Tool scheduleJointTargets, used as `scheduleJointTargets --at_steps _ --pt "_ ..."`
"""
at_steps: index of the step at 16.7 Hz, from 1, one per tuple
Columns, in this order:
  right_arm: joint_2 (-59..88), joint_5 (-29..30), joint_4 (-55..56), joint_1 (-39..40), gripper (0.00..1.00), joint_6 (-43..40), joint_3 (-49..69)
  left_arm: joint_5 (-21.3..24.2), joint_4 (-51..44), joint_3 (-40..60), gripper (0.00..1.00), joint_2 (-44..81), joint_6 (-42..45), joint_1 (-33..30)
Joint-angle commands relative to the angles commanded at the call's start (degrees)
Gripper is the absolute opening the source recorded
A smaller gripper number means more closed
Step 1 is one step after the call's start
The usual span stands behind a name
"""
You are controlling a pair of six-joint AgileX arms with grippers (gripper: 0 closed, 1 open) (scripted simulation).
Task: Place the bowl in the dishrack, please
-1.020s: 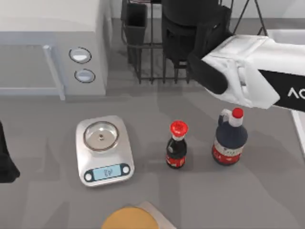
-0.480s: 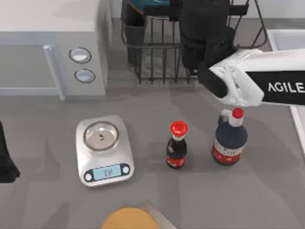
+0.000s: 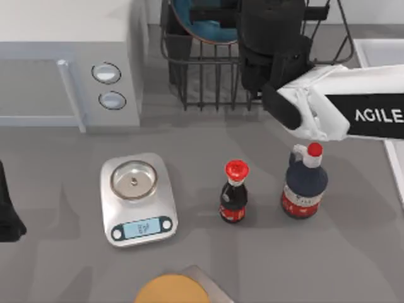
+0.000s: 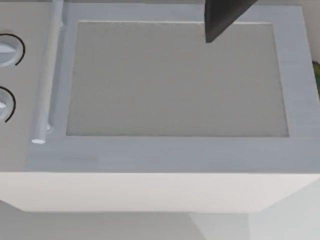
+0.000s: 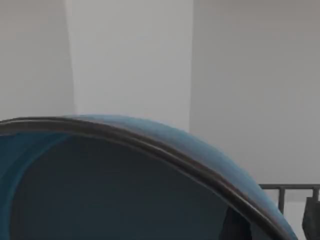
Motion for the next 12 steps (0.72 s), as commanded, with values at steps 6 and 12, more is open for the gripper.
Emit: scheduleJointTargets --at_steps 6,12 --pt "0.0 0.0 0.0 0.0 0.98 0.0 0.0 0.0 0.0 0.0 1.0 0.0 0.0 0.0" --pt "0.0 0.0 0.0 0.0 1.0 0.0 0.0 0.0 0.0 0.0 1.0 0.0 0.0 0.0"
